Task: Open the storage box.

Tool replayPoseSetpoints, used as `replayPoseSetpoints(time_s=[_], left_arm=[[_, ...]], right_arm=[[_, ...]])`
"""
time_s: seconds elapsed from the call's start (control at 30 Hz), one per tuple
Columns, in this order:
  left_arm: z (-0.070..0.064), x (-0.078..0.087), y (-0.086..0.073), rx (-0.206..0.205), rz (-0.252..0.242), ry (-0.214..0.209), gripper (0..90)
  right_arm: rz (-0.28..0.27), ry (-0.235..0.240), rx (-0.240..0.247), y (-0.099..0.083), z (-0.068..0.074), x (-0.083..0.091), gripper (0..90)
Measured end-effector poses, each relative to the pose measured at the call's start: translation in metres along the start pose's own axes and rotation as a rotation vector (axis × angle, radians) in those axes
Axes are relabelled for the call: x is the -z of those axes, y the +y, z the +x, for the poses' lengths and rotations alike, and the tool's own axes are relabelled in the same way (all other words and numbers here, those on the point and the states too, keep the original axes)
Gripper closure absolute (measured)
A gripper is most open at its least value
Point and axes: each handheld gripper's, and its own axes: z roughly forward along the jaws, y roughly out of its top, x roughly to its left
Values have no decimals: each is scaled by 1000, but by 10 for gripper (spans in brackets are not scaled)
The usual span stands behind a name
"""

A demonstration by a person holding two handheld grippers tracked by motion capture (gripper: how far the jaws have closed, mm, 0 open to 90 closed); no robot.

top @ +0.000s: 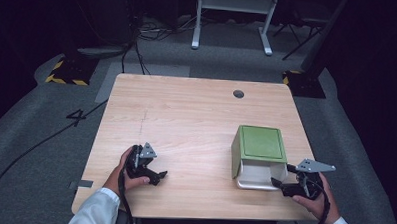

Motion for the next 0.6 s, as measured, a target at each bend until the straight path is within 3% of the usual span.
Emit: replayPoseSetpoints(time_s=[0.1,0.3,0.43,0.6], left_arm=[[0,0,0,0,0,0,1],[0,0,0,0,0,0,1],[0,0,0,0,-1,0,1],[0,0,0,0,0,1,1]], right_arm=[[-2,-9,-8,-4,2,3,202],[1,7,-32,-11,9,12,418],[24,7,1,-14,17,15,510],[41,1,19,-17,22,16,544]])
